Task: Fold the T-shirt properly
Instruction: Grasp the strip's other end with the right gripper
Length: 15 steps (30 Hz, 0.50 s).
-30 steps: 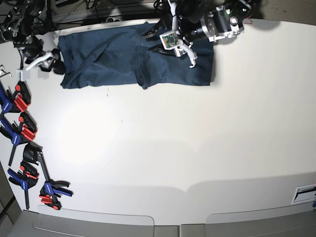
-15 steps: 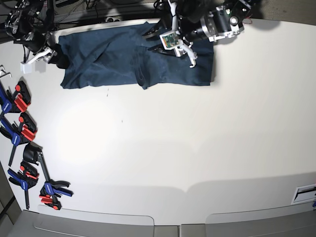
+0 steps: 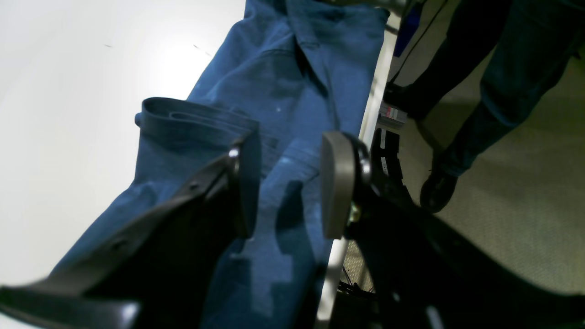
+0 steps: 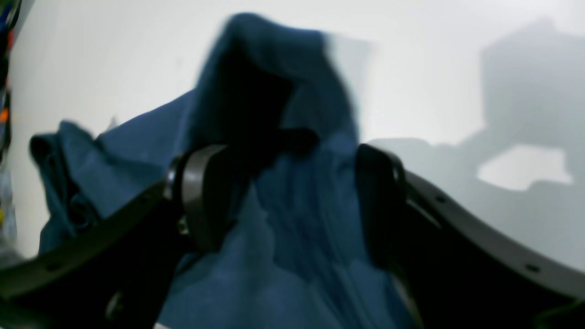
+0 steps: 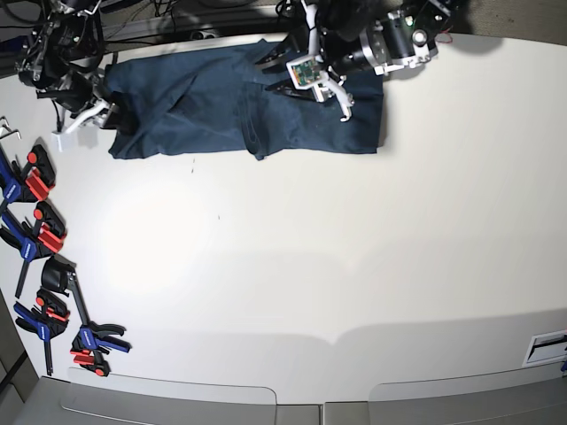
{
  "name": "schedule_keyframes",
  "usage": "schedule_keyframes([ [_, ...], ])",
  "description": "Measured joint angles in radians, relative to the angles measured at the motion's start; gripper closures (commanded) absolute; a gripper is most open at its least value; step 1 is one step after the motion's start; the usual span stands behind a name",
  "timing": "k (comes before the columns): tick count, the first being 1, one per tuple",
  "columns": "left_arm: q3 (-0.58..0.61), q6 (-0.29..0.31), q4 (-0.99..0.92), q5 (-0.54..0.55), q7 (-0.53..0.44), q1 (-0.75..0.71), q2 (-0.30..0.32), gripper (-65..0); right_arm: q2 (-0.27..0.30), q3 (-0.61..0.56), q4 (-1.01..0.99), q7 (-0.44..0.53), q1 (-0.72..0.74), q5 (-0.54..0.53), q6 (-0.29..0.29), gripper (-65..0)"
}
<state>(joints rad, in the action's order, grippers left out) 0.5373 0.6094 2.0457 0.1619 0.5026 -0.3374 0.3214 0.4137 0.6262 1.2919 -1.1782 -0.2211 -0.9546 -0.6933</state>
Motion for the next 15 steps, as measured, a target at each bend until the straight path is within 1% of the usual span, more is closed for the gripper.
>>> schedule_keyframes([
  [5, 0.0, 0.0, 0.0, 0.0, 0.0, 0.0, 0.0, -19.9, 0.003, -0.096, 0.005, 0.01, 0.005, -0.023, -0.008, -39.9],
  [9, 0.0, 0.0, 0.0, 0.0, 0.005, 0.0, 0.0, -19.8, 0.003, -0.116, 0.006, 0.01, 0.005, -0.023, -0.011, -39.8],
  [11, 0.0, 0.0, 0.0, 0.0, 0.031, 0.0, 0.0, -19.8, 0.003, -0.116, 0.006, 0.009, 0.005, -0.024, -0.011, -39.0],
  [12, 0.0, 0.0, 0.0, 0.0, 0.043, 0.002, 0.0, -19.8, 0.003, -0.116, 0.006, 0.001, 0.005, -0.026, -0.011, -37.1],
  [13, 0.0, 0.0, 0.0, 0.0, 0.049, 0.004, 0.0, -19.8, 0.003, -0.116, 0.006, -0.008, 0.005, -0.025, -0.011, -33.9],
  [15, -0.004, 0.0, 0.0, 0.0, 0.049, 0.005, 0.0, -19.4, 0.003, -0.116, 0.006, -0.036, 0.005, -0.023, -0.011, -24.1],
])
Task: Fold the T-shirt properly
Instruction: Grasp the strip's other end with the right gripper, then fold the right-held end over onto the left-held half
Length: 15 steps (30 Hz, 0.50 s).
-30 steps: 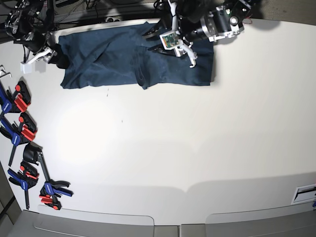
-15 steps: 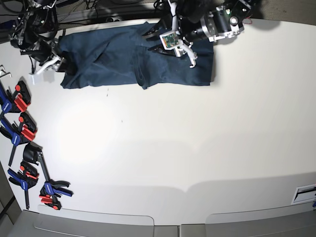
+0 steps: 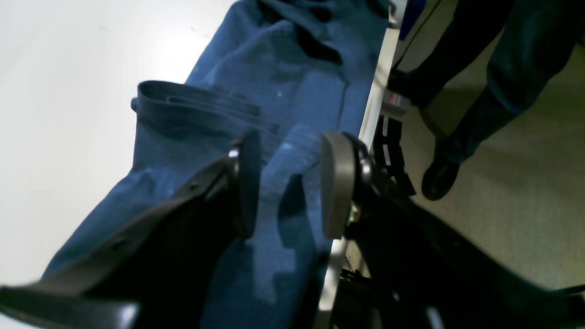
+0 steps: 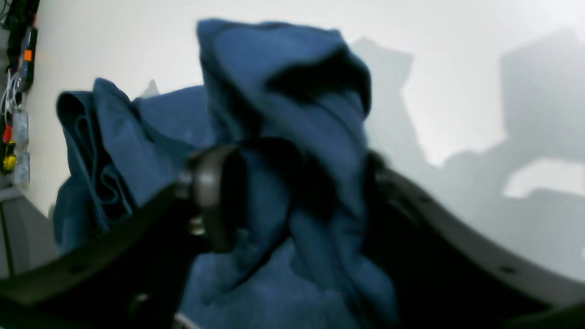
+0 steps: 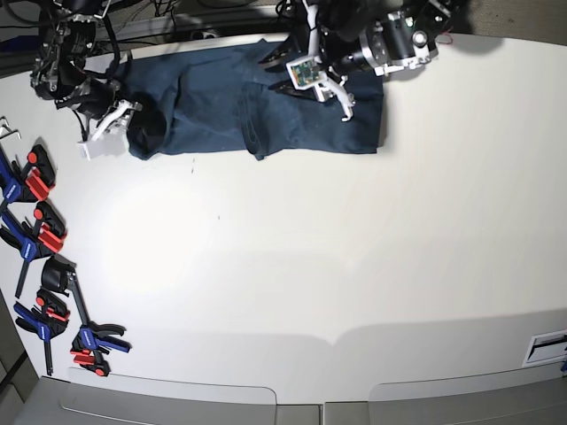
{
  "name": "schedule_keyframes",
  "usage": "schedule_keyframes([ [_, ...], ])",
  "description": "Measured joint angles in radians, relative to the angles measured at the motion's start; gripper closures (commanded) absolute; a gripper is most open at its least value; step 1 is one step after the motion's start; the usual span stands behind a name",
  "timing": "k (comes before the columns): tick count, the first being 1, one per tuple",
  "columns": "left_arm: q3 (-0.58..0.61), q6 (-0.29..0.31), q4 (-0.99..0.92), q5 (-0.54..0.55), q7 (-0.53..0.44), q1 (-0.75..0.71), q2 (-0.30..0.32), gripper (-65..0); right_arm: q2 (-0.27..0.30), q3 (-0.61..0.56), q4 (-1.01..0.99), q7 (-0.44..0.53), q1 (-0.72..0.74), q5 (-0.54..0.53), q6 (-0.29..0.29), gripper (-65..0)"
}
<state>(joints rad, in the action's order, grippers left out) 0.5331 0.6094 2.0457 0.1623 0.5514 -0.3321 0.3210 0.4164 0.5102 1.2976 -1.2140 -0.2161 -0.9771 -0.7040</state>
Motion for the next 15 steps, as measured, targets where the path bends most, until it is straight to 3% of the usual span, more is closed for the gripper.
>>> schedule_keyframes([
  [3, -0.026, -0.008, 0.0, 0.008, 0.034, 0.0, 0.0, -18.9, -0.001, -0.005, -0.001, -0.037, 0.0, 0.006, 0.002, -8.4],
  [5, -0.056, -0.096, 0.0, 0.016, 0.09, -0.001, 0.0, -16.9, -0.002, -0.005, -0.001, -0.041, 0.0, 0.004, 0.004, 0.0],
  [7, -0.104, -0.153, 0.0, 0.01, 0.164, 0.0, -0.002, -11.6, -0.001, -0.005, -0.002, -0.044, 0.0, 0.004, 0.004, 0.0],
  [10, -0.192, -0.156, 0.0, 0.013, 0.239, -0.002, -0.003, -1.1, -0.001, -0.005, -0.003, -0.064, -0.001, -0.039, 0.005, 0.0],
  [15, -0.329, -0.157, 0.0, 0.016, 0.259, -0.003, 0.025, 0.0, -0.004, -0.006, 0.006, -0.172, -0.01, -0.228, 0.013, 0.0],
])
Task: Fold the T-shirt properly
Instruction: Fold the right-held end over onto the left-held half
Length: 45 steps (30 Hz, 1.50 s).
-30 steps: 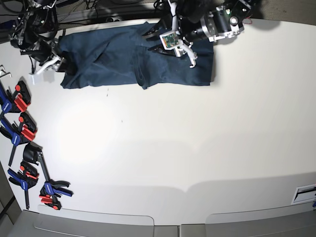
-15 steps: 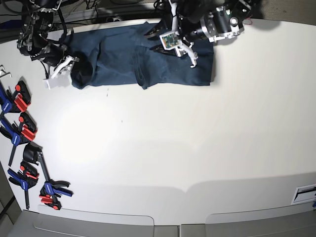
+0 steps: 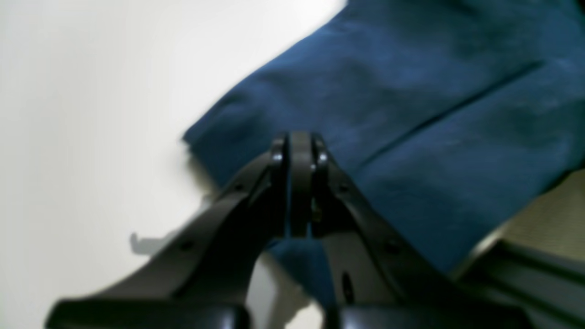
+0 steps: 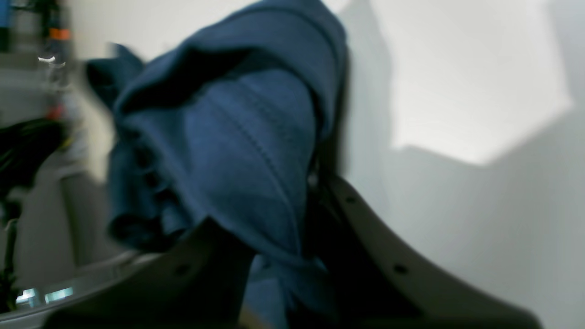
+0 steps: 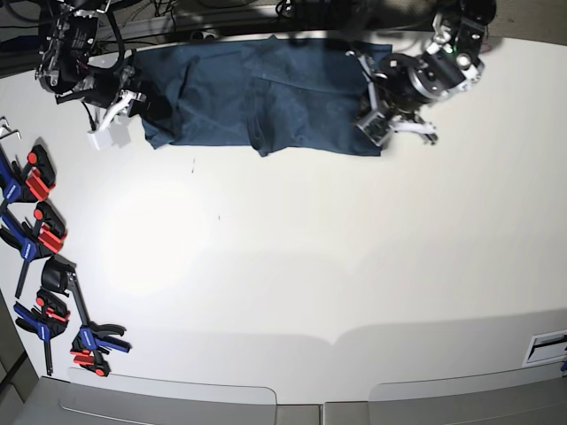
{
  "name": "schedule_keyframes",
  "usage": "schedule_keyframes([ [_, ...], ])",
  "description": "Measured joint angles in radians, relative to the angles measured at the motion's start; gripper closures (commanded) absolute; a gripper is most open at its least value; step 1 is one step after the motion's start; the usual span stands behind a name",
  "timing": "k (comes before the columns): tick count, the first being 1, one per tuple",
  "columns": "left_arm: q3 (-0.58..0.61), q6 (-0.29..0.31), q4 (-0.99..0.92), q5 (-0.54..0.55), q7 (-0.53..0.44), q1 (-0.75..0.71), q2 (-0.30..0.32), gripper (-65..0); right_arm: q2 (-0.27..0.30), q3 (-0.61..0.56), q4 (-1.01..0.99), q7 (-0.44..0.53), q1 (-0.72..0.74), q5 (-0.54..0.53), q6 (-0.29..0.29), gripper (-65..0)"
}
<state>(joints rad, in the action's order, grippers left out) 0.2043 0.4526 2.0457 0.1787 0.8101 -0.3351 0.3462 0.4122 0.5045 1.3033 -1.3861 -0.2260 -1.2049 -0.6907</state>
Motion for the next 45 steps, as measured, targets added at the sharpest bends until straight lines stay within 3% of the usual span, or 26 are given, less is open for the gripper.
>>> schedule_keyframes([
  [5, -0.062, -0.06, -0.006, 0.002, 0.0, -0.019, 0.057, 0.0, 0.0, -0.001, 0.09, -0.024, -0.001, -0.25, -0.001, 0.0],
  [11, -0.064, -0.068, -0.143, 0.007, -0.017, -0.069, 0.072, 0.0, -0.033, -0.001, 0.24, -0.026, 0.0, -0.239, -0.002, 0.0],
  [17, -0.067, -0.063, -0.307, 0.067, -0.127, -0.055, 0.074, 0.0, -0.2, 0.0, 0.371, -0.029, 0.002, -0.239, -0.002, 0.0],
  [22, -0.069, -0.051, -0.321, 0.106, -0.134, -0.055, 0.075, 0.0, -0.345, -0.032, 0.405, -0.027, 0.001, -0.239, -0.002, 0.0],
  [30, -0.069, -0.051, -0.324, 0.121, -0.133, -0.055, 0.075, 0.0, -0.489, -0.257, 0.405, -0.024, 0.002, -0.23, -0.002, 0.0],
  [32, -0.069, -0.05, -0.324, 0.121, -0.133, -0.055, 0.075, 0.0, -0.517, -0.332, 0.41, -0.017, 0.004, -0.061, -0.002, 0.0],
  [34, -0.069, -0.05, -0.324, 0.121, -0.133, -0.055, 0.075, 0.0, -0.535, -0.402, 0.408, 0.084, -0.001, 0.141, 0.002, 0.0],
  [38, -0.069, -0.05, -0.324, 0.121, -0.133, -0.055, 0.075, 0.0, -0.563, -0.497, 0.408, 0.245, 0.003, 0.414, 0.002, 0.0],
  [42, -0.069, -0.049, -0.324, 0.121, -0.133, -0.055, 0.075, 0.0, -0.564, -0.549, 0.408, 0.309, 0.002, 0.527, 0.053, 0.0],
  [45, -0.069, -0.05, -0.324, 0.121, -0.133, -0.055, 0.075, 0.0, -0.562, -0.576, 0.408, 0.312, 0.002, 0.525, 0.055, 0.0],
])
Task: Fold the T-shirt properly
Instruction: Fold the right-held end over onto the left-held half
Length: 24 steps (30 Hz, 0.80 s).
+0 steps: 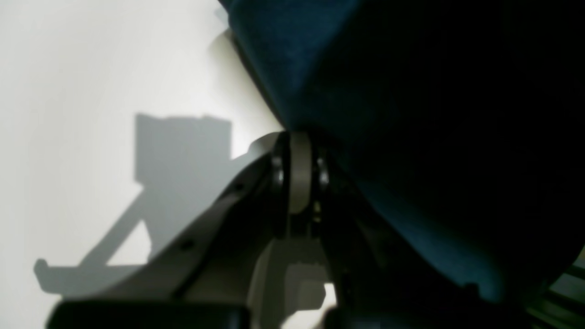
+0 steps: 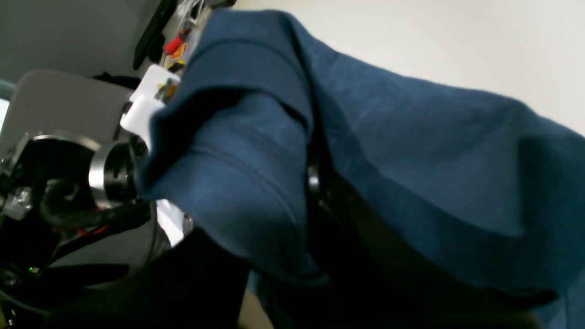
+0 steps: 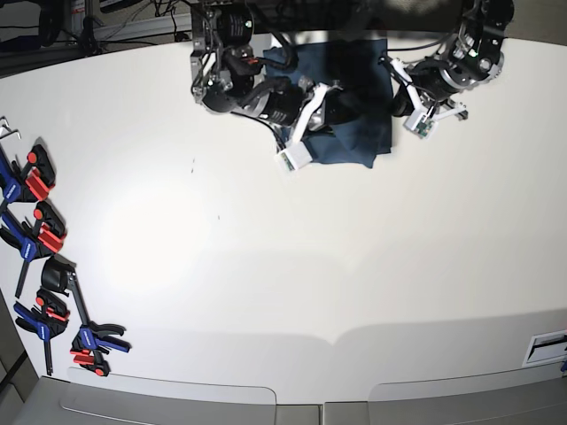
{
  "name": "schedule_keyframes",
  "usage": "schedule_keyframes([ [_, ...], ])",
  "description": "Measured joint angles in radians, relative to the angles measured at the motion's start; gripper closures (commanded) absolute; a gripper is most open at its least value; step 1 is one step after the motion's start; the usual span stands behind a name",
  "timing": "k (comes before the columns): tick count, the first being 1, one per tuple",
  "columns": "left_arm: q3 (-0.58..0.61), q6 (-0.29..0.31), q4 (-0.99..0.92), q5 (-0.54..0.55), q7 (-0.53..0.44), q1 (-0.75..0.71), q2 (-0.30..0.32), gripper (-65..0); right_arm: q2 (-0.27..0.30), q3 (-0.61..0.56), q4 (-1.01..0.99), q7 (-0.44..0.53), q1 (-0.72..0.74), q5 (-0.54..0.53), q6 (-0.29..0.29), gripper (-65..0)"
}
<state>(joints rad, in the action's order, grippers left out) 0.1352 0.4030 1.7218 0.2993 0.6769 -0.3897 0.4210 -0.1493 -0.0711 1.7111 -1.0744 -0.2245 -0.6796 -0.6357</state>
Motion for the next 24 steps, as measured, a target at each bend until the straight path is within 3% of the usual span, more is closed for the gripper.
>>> schedule_keyframes([
  [4, 0.0, 0.0, 0.0, 0.0, 0.0, 0.0, 0.0, 0.0, 0.0, -0.024, 0.0, -0.008, 0.0, 0.0, 0.0, 0.0],
  [8, 0.0, 0.0, 0.0, 0.0, 0.0, 0.0, 0.0, 0.0, 0.0, -0.025, 0.0, -0.007, 0.001, 0.0, 0.0, -21.1],
  [9, 0.0, 0.0, 0.0, 0.0, 0.0, 0.0, 0.0, 0.0, 0.0, -0.025, 0.0, -0.008, 0.003, -0.001, 0.0, -23.7],
  [13, 0.0, 0.0, 0.0, 0.0, 0.004, 0.002, 0.001, 0.0, 0.0, -0.025, 0.0, -0.038, 0.018, -0.057, 0.0, -24.0],
  [18, 0.0, 0.001, 0.0, 0.008, 0.016, 0.006, 0.006, 0.0, 0.0, -0.025, 0.0, -0.159, 0.069, -0.27, -0.005, -24.0],
  [21, 0.0, 0.001, 0.0, 0.008, 0.023, 0.008, 0.006, 0.0, -0.001, -0.026, 0.0, -0.203, 0.082, -0.396, -0.054, -24.0],
  [24, 0.0, 0.001, 0.009, 0.007, 0.038, 0.008, 0.006, 0.0, 0.0, -0.026, 0.0, -0.207, 0.084, -0.414, -0.053, -24.0],
])
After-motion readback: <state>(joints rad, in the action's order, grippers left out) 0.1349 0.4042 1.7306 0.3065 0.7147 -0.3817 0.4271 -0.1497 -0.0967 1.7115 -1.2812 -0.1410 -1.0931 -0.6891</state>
